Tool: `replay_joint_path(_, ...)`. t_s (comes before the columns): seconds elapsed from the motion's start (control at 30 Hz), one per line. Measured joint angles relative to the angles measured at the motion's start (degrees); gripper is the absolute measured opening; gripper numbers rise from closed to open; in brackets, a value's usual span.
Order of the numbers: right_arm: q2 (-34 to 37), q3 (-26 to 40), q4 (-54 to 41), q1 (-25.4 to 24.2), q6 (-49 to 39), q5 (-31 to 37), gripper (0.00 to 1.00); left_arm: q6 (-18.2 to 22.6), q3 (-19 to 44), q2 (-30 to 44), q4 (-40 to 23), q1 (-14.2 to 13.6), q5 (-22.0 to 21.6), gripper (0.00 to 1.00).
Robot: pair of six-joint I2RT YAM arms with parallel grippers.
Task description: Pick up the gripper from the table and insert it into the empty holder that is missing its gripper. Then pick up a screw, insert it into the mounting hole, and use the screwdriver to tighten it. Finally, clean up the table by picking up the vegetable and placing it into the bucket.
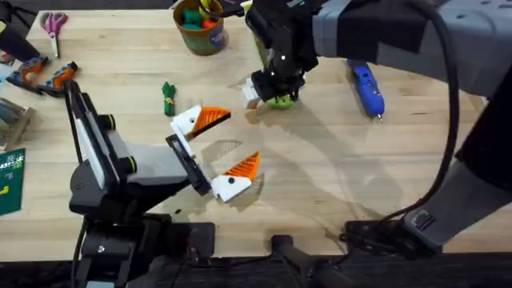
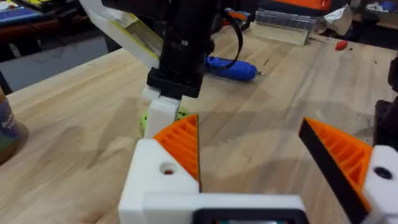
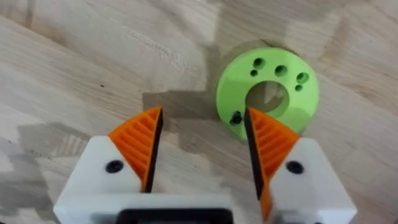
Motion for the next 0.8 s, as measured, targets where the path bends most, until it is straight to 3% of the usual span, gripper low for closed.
replay_joint_path(0.53,1.3,0.3,0.0,0.0,-0.2,1.8,0.732,0.0,0.0,0.0,0.0,0.0,0.0,0.985)
replay_joint_path(0.7,1.3,0.3,0.0,0.0,-0.2,2.1,0.575,0.0,0.0,0.0,0.0,0.0,0.0,0.985)
replay_joint_path(0.8,1.3,0.3,0.0,0.0,-0.2,2.2,0.532,0.0,0.0,0.0,0.0,0.0,0.0,0.985)
